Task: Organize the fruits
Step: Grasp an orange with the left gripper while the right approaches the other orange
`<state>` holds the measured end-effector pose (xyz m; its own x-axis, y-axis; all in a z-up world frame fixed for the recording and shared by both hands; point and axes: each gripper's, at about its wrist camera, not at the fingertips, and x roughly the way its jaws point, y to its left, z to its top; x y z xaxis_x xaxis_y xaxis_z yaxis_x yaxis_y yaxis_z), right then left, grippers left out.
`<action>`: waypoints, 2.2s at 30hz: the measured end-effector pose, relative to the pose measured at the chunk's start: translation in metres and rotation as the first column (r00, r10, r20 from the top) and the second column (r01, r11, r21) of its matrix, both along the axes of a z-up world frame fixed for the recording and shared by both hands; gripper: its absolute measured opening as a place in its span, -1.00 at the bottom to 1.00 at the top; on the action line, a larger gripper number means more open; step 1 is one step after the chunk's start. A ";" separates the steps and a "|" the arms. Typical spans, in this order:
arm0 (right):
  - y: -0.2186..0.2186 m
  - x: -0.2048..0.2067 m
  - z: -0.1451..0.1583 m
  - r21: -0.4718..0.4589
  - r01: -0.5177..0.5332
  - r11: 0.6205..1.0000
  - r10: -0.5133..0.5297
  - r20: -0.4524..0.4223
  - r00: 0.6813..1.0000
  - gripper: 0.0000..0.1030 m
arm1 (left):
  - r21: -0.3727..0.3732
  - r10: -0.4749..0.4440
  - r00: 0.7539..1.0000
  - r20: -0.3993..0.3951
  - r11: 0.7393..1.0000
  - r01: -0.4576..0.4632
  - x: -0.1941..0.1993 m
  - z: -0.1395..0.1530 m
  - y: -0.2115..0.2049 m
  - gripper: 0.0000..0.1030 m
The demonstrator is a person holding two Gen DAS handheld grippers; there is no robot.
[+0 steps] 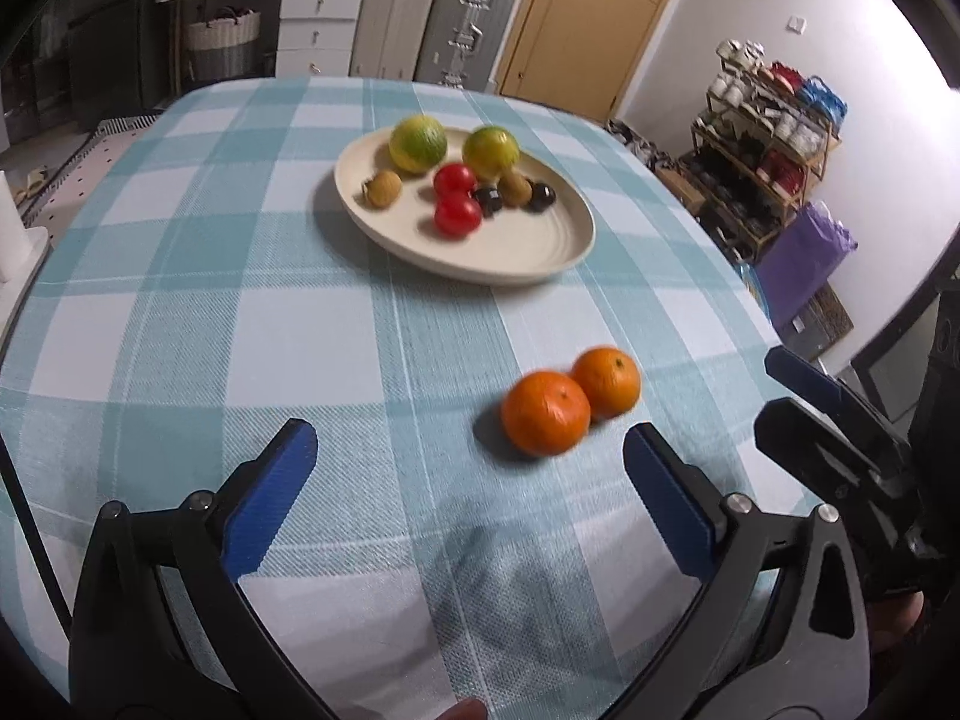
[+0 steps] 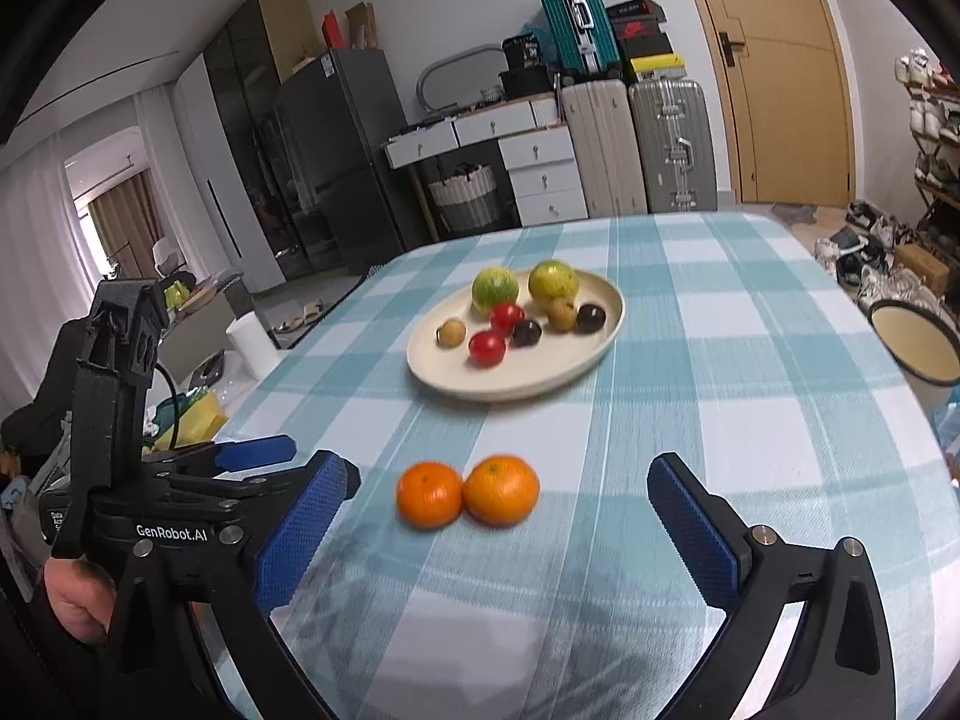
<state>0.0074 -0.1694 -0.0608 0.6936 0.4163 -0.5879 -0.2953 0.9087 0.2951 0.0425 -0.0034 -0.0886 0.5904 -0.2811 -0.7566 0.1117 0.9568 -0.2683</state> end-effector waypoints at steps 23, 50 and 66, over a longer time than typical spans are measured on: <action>-0.012 0.006 -0.024 0.029 0.046 0.999 -0.042 -0.102 0.994 0.99 | -0.004 -0.113 0.994 -0.011 0.994 0.113 0.026 -0.021 -0.028 0.62; -0.005 0.012 -0.030 0.027 0.028 0.999 -0.024 -0.142 0.990 0.99 | -0.070 -0.104 0.994 0.035 0.992 0.106 0.009 -0.008 0.010 -0.28; 0.019 0.036 -0.043 0.028 -0.031 0.999 0.036 -0.205 0.978 0.98 | -0.107 -0.064 0.997 0.036 0.992 0.068 0.011 -0.008 0.032 -0.28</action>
<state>0.0433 -0.1507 -0.1035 0.5449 0.4533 -0.7054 -0.2560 0.8911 0.3748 0.0539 0.0289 -0.0963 0.5918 -0.3993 -0.7002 0.1841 0.9127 -0.3649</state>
